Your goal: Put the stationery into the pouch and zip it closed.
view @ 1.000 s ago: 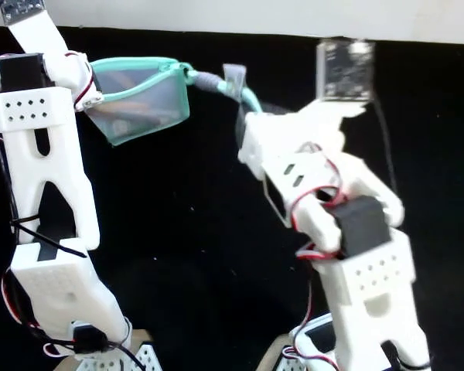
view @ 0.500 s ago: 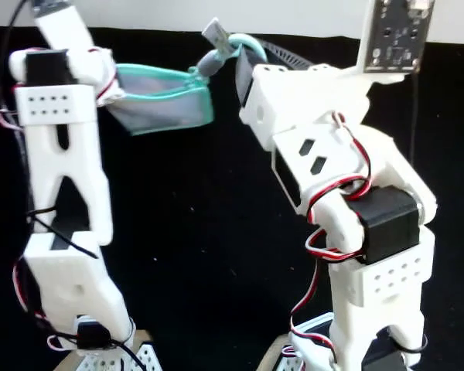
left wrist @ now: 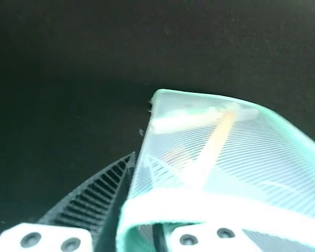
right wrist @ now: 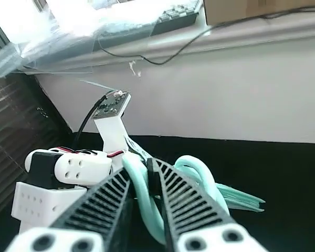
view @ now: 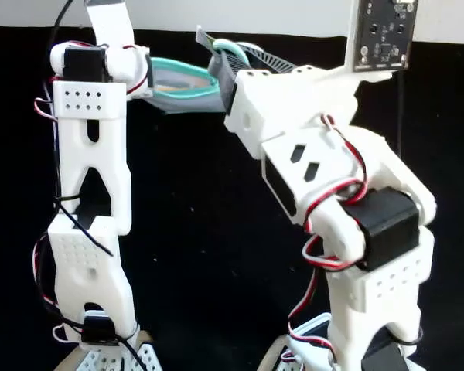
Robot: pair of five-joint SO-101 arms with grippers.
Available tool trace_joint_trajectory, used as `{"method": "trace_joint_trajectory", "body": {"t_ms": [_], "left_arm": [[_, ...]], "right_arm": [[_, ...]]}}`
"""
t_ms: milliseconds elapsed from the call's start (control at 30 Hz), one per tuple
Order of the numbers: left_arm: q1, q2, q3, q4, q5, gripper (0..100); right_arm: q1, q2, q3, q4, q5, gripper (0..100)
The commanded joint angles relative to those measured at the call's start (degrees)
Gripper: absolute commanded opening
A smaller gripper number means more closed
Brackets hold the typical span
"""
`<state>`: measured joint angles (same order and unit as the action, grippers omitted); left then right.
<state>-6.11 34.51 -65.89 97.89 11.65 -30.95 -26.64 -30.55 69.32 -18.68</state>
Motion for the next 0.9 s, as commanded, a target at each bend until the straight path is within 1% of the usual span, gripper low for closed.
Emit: {"method": "trace_joint_trajectory", "body": {"t_ms": [0,67,200,367,433,600,700,867], "left_arm": [[-0.1,-0.1,-3.6,1.5,-1.7,17],[-0.1,-0.2,-5.2,2.0,-1.8,19],[-0.1,-0.2,-10.9,2.5,-2.0,20],[0.1,-0.7,-17.2,3.0,-6.5,20],[0.1,-2.7,-17.8,3.0,-8.4,20],[0.2,-9.2,-15.3,3.0,-11.2,20],[0.2,-12.6,-10.6,3.0,-11.3,20],[0.3,-16.8,-1.9,3.0,-16.2,20]], "right_arm": [[-1.7,-1.6,-5.7,-0.9,-0.6,0.5],[-1.7,-1.6,-6.0,-0.9,-0.6,0.5],[-1.7,-1.6,-6.0,-0.9,-0.7,0.5],[-1.6,-1.5,-5.7,-0.9,-0.7,0.5],[-1.6,-1.5,-5.6,-0.9,-0.7,0.5],[-1.5,0.6,-6.0,-0.9,-1.2,0.5],[-1.5,2.0,-6.1,-0.9,-4.4,0.5],[-1.8,4.0,-6.1,-2.0,-6.0,0.5]]}}
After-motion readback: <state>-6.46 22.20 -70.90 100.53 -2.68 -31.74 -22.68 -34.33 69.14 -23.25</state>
